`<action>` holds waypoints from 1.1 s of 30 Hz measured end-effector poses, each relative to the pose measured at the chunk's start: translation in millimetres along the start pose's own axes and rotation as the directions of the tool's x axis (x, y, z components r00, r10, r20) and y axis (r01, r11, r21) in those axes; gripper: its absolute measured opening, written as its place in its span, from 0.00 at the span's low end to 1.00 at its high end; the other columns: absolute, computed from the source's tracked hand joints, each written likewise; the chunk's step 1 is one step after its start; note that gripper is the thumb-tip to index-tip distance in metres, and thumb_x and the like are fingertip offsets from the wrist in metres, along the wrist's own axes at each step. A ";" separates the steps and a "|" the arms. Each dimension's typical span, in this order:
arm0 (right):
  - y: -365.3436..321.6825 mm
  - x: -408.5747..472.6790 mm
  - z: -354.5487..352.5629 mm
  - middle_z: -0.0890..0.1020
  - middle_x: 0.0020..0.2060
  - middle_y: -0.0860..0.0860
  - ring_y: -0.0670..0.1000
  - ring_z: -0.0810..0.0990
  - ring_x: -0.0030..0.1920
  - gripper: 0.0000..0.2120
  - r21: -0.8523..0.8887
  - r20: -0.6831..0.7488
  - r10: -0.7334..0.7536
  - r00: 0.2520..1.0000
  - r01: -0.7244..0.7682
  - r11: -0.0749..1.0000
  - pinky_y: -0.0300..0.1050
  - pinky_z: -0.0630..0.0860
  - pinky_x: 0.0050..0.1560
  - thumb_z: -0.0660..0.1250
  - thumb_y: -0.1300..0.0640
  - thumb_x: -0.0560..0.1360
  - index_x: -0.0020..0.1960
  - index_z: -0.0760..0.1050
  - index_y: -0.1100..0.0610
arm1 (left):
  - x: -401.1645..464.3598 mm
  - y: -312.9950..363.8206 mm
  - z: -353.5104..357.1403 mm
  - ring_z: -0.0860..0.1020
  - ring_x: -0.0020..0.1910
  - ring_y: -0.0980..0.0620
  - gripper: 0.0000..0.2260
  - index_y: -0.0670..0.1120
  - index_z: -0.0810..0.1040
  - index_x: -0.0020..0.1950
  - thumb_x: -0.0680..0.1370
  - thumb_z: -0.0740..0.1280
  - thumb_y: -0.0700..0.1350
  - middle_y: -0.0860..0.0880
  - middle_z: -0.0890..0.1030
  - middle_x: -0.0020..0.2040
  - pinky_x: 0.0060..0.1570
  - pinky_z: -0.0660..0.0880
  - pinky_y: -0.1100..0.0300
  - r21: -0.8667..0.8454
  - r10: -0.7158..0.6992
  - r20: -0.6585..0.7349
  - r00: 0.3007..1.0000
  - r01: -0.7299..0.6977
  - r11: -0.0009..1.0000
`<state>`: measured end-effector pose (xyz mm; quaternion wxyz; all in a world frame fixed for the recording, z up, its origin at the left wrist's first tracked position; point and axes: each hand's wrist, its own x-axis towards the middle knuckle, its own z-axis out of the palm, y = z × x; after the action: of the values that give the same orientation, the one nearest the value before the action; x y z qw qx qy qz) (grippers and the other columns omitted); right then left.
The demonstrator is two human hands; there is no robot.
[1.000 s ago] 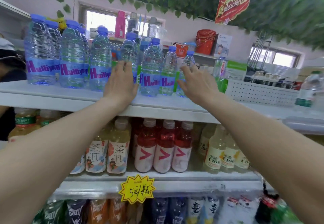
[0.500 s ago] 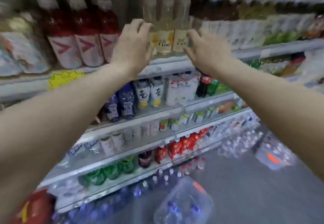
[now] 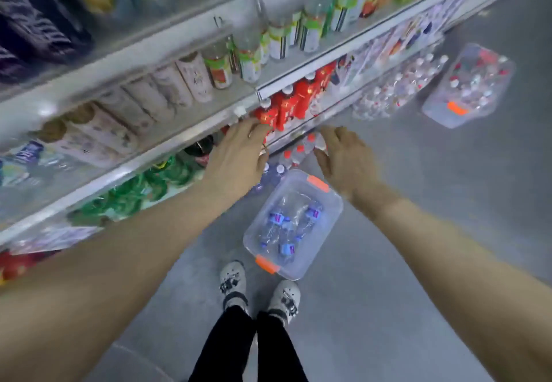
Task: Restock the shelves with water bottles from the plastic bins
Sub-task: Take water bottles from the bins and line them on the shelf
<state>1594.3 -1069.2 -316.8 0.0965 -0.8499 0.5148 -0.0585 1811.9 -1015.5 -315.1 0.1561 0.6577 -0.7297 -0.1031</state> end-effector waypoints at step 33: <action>102.1 -47.4 641.3 0.75 0.61 0.61 0.64 0.76 0.59 0.23 0.099 0.699 0.385 0.603 -0.614 0.783 0.49 0.70 0.54 0.64 0.55 0.79 0.71 0.61 0.57 | -142.6 -156.5 524.0 0.72 0.61 0.40 0.41 0.35 0.53 0.77 0.70 0.70 0.44 0.37 0.63 0.73 0.59 0.73 0.52 0.145 -0.179 0.343 0.922 0.136 0.980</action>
<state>1611.7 -1006.7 -964.7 0.4202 -0.6053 0.6512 0.1818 1779.0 -920.6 -871.2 -0.0260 0.6931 -0.6952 -0.1885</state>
